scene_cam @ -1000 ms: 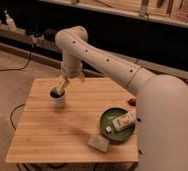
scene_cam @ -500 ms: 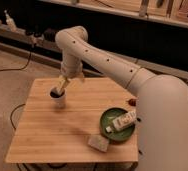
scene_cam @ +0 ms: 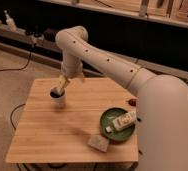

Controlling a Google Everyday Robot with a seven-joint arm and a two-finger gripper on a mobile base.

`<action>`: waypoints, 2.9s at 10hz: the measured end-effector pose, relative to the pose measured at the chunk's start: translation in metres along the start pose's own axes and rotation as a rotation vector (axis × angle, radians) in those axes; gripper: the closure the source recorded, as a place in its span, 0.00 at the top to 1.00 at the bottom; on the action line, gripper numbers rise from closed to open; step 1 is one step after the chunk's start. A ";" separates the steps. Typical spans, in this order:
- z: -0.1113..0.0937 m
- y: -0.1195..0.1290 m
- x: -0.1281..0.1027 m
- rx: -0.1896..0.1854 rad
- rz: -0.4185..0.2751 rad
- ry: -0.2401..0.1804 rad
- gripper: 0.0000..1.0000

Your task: Place the white sponge in the ceramic bowl

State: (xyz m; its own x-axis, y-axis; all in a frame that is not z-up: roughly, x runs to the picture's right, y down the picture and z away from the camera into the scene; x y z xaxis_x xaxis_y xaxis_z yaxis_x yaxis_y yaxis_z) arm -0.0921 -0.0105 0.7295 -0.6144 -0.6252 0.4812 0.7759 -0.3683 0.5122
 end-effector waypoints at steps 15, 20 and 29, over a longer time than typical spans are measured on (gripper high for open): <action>0.026 -0.077 -0.071 0.015 -0.342 0.013 0.80; 0.064 -0.080 -0.152 -0.025 -0.390 -0.101 0.80; 0.091 -0.109 -0.150 0.004 -0.460 -0.106 0.80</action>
State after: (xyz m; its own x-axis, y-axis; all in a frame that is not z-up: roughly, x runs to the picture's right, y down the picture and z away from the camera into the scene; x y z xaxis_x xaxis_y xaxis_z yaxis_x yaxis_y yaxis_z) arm -0.0977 0.1860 0.6667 -0.9057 -0.3239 0.2736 0.4193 -0.5881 0.6916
